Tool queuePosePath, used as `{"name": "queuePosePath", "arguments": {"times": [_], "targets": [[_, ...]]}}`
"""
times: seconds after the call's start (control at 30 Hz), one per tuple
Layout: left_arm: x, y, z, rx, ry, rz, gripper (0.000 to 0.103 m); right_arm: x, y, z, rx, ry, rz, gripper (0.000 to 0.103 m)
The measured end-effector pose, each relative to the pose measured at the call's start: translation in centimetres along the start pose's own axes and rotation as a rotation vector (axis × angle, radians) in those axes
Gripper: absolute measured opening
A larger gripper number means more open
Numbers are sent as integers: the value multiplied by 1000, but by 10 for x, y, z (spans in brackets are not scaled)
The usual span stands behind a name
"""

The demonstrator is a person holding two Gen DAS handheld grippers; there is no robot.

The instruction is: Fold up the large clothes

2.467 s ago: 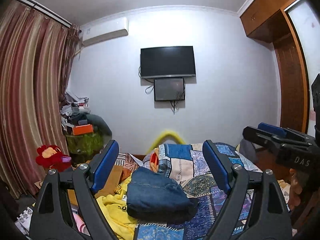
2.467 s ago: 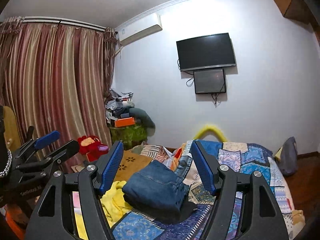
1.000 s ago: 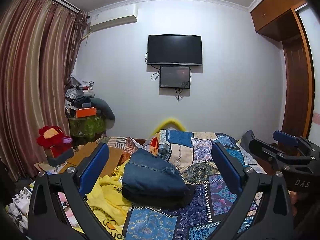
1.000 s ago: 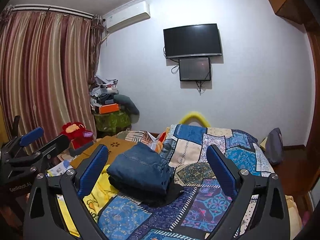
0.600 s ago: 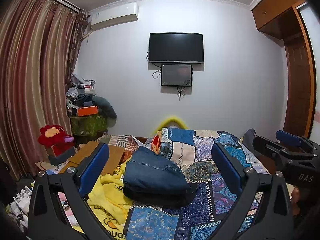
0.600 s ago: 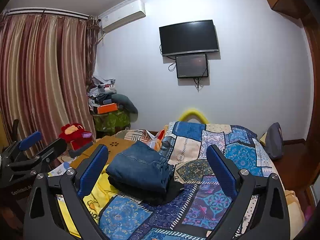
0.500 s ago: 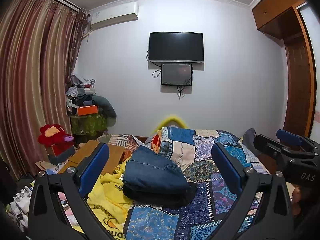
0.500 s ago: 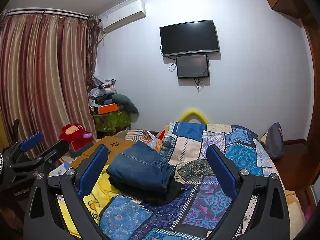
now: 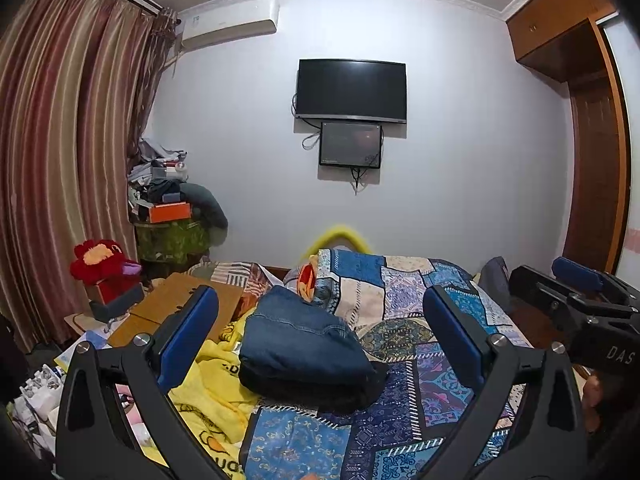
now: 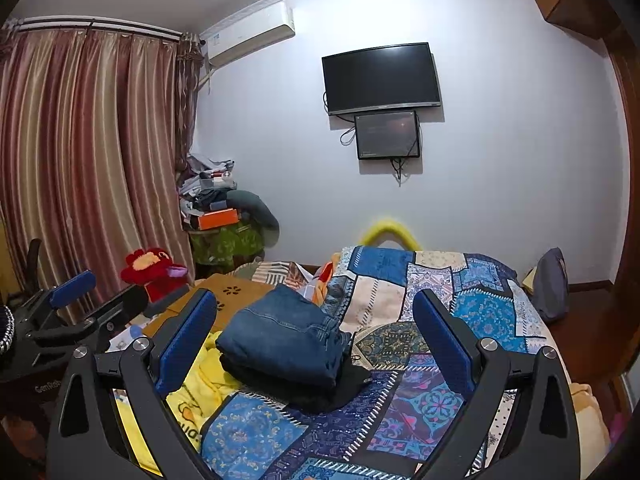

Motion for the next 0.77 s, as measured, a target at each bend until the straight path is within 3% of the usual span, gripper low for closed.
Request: {"name": "queuePosePath", "arguments": {"times": [0.77], "targets": [[3, -4, 6, 26, 0, 11, 102, -2, -1, 3, 10, 5, 3, 98]]}}
Point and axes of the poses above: each gripper's, at about its wrist camera, not at the fingertips, and x roughly against the way its jaws point, z to its left, y to its top, the point moved 5 cm from there along -x, roughly the way its jaws point
